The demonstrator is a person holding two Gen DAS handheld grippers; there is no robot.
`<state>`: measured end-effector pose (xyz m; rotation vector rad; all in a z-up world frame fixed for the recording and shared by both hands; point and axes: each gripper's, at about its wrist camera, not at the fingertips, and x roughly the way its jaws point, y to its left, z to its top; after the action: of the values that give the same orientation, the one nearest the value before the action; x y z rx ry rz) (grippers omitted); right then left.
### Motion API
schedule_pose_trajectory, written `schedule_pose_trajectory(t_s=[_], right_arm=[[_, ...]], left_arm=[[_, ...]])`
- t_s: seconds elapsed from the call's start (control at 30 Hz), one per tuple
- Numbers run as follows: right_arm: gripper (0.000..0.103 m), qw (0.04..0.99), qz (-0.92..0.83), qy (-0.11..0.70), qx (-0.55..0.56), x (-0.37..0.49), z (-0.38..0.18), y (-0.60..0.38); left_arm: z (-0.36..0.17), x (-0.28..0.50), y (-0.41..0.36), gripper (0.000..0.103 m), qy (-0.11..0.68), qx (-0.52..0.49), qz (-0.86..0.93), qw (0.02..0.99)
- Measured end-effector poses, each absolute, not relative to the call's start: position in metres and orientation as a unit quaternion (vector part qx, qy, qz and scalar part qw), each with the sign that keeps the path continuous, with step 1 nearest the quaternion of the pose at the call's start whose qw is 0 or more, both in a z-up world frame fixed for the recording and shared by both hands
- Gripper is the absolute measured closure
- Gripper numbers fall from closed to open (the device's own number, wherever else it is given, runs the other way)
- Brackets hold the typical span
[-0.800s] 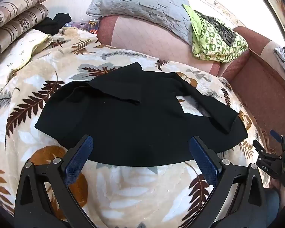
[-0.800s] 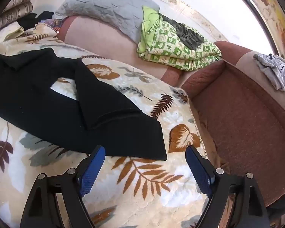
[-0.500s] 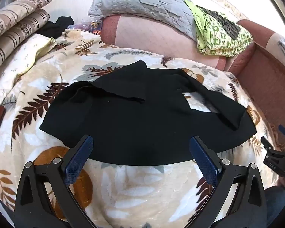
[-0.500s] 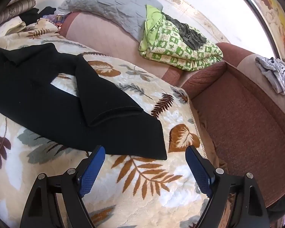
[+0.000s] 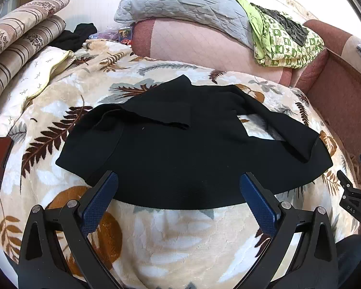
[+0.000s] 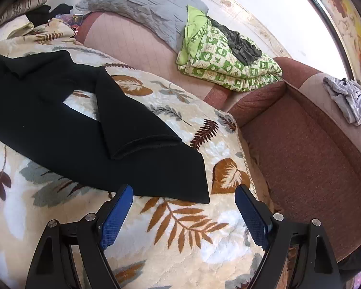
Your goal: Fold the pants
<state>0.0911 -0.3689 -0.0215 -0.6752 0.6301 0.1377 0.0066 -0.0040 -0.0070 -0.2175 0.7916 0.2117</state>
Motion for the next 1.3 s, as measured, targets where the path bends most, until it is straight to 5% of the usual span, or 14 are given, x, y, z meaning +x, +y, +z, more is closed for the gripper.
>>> schedule_pose_trajectory(t_s=[0.8, 1.07, 1.3], right_arm=[[0.018, 0.9, 0.048, 0.255, -0.351, 0.063, 0.011, -0.343], [0.018, 0.892, 0.079, 0.283, -0.344, 0.081, -0.012, -0.338], [0.018, 0.898, 0.08, 0.286, -0.325, 0.084, -0.012, -0.346]], left_arm=[[-0.002, -0.001, 0.001, 0.001, 0.365, -0.122, 0.084, 0.919], [-0.004, -0.011, 0.075, 0.001, 0.425, -0.067, 0.045, 0.902], [-0.042, -0.017, 0.133, 0.001, 0.451, -0.156, 0.021, 0.878]])
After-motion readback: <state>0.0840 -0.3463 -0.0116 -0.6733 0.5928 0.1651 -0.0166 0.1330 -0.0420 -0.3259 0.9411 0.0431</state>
